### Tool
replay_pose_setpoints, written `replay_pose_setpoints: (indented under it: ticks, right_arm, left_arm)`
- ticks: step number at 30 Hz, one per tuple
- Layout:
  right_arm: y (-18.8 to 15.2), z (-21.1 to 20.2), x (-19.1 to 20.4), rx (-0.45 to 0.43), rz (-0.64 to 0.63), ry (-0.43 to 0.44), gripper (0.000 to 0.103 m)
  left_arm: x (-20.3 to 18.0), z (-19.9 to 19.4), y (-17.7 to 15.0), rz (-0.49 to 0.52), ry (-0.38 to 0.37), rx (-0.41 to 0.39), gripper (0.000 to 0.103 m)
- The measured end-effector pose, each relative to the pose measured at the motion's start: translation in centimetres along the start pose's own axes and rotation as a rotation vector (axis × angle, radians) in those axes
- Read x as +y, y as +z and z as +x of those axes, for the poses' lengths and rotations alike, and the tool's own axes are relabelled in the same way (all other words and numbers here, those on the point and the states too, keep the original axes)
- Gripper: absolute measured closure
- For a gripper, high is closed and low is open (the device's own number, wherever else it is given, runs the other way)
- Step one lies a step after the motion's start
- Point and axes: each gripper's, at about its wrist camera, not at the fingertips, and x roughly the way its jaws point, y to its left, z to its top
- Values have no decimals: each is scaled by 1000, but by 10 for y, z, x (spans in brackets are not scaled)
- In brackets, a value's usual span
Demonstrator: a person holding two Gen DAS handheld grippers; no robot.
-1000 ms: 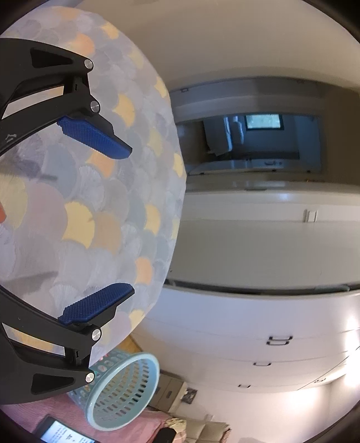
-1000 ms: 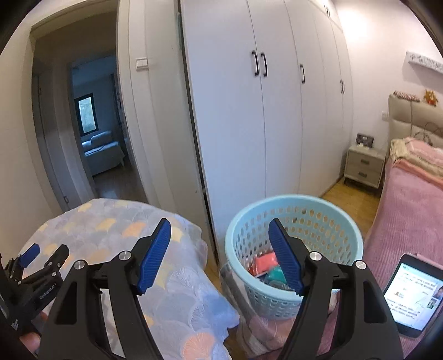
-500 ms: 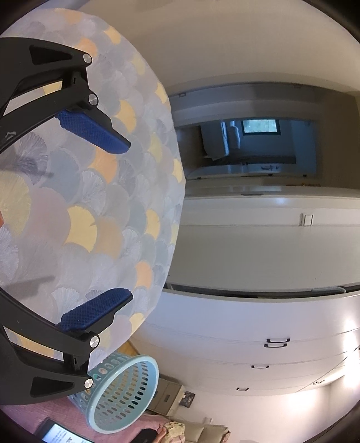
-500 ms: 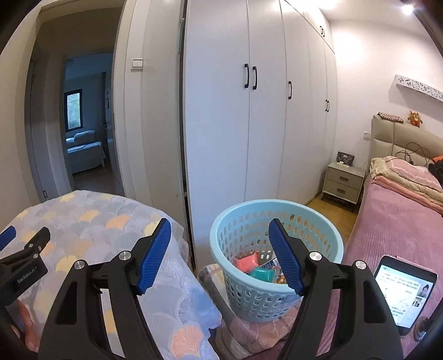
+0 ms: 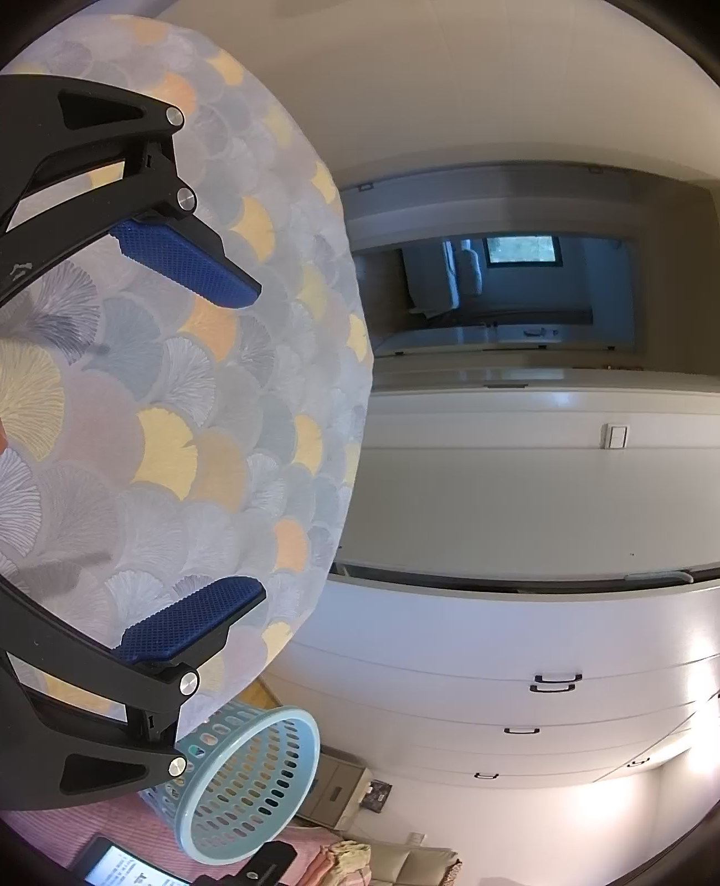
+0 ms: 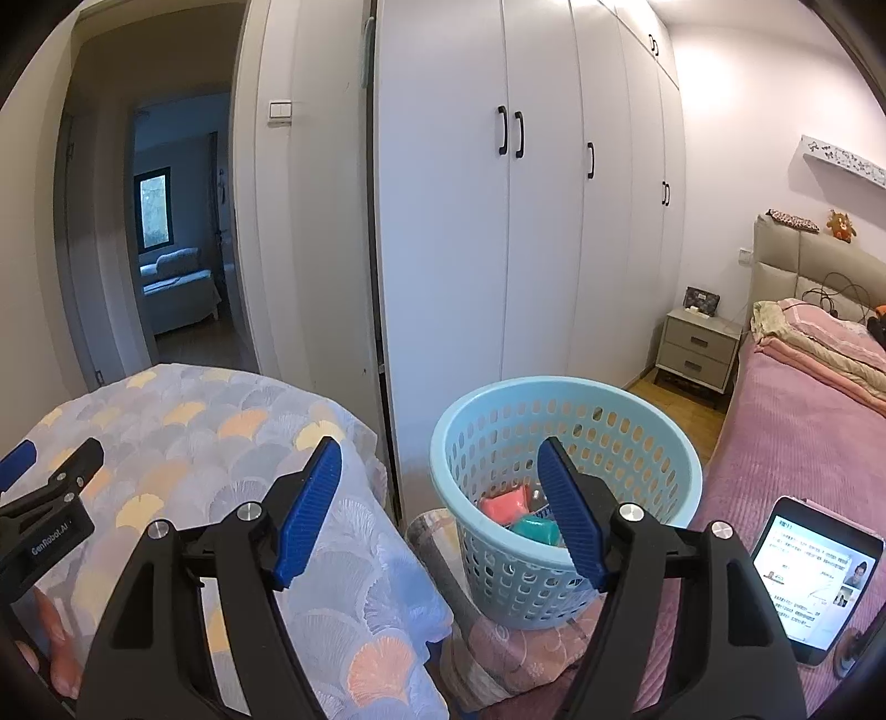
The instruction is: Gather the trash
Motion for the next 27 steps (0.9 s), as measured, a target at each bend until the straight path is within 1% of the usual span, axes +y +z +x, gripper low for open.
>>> replay_pose_setpoints:
  ticks: [10, 27]
  right_arm:
    - [-3, 3, 3, 22, -3, 3, 32]
    - [-6, 7, 1, 36, 8, 0, 32]
  left_arm:
    - [-2, 2, -2, 3, -2, 13, 8]
    - [-5, 0, -4, 1, -7, 11, 8]
